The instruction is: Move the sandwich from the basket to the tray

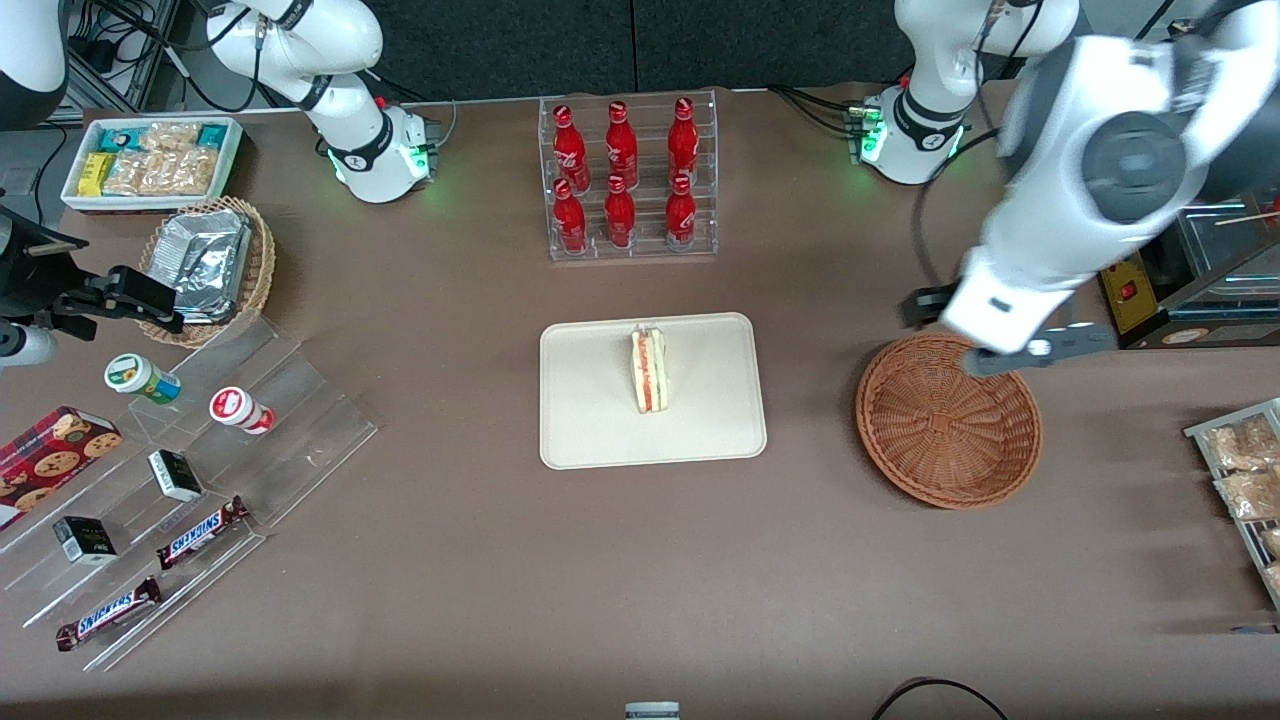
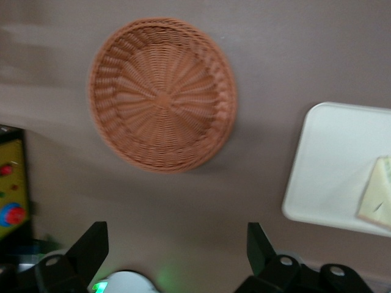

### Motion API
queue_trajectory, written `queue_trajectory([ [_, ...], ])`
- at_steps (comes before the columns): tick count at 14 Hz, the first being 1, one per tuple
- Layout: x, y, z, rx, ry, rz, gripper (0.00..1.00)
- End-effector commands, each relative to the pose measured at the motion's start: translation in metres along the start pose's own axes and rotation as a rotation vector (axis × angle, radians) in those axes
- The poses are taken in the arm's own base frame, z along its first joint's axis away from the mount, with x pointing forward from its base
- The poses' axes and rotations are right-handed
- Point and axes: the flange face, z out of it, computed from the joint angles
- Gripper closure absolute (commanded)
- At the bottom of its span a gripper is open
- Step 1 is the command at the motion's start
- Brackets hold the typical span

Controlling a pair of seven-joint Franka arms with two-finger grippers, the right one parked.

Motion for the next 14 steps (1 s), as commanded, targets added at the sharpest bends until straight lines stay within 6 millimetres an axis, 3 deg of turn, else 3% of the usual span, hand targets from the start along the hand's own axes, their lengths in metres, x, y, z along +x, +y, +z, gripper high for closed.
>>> queue_trajectory([
  [1, -0.012, -0.048, -0.016, -0.031, -0.016, 0.090, 0.00],
  [5, -0.034, -0.117, -0.036, -0.058, -0.026, 0.206, 0.00],
  [12, -0.027, -0.125, -0.067, -0.067, 0.042, 0.200, 0.00],
  [14, -0.021, -0.136, -0.064, -0.074, 0.020, 0.182, 0.00],
])
